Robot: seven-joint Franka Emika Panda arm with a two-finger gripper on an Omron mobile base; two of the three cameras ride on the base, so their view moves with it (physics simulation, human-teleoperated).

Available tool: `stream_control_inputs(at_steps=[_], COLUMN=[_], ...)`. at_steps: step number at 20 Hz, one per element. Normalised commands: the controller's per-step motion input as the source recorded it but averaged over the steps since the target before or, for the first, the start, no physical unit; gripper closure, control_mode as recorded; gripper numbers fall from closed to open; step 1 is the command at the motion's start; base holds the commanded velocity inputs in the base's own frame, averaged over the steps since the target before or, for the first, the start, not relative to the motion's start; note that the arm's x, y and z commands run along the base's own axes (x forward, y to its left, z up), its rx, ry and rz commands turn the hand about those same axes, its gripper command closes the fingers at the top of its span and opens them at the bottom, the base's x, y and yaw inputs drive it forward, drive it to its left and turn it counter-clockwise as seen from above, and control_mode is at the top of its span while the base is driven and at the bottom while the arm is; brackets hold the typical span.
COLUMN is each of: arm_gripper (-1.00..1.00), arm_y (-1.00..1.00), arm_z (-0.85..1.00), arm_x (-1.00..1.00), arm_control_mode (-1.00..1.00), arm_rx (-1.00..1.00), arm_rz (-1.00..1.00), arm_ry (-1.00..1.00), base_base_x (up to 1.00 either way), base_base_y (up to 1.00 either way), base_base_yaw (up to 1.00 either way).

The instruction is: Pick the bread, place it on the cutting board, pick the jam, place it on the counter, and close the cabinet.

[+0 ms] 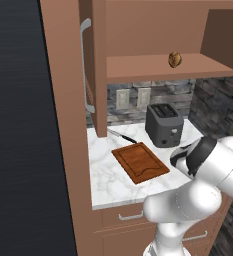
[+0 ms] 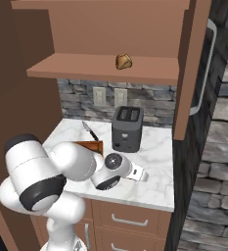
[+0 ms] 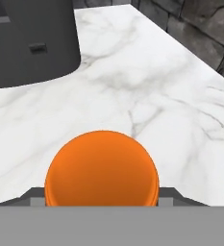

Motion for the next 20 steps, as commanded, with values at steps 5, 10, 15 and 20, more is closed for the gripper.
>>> stream_control_inputs(at_steps=[5, 10, 15, 20], arm_gripper=[1.00, 1.00, -1.00, -1.00], arm_y=[0.00, 0.00, 0.00, 0.00], arm_z=[-0.15, 0.00, 0.00, 0.00], arm_x=[0.01, -0.01, 0.00, 0.00], arm_control_mode=[-1.00, -1.00, -1.00, -1.00], arm_rx=[0.00, 0.00, 0.00, 0.00], arm_rz=[0.00, 0.00, 0.00, 0.00], arm_ry=[0.00, 0.00, 0.00, 0.00], base_base_x=[0.00, 0.00, 0.00, 0.00], base_base_y=[0.00, 0.00, 0.00, 0.00], base_base_yaw=[0.00, 0.00, 0.00, 0.00])
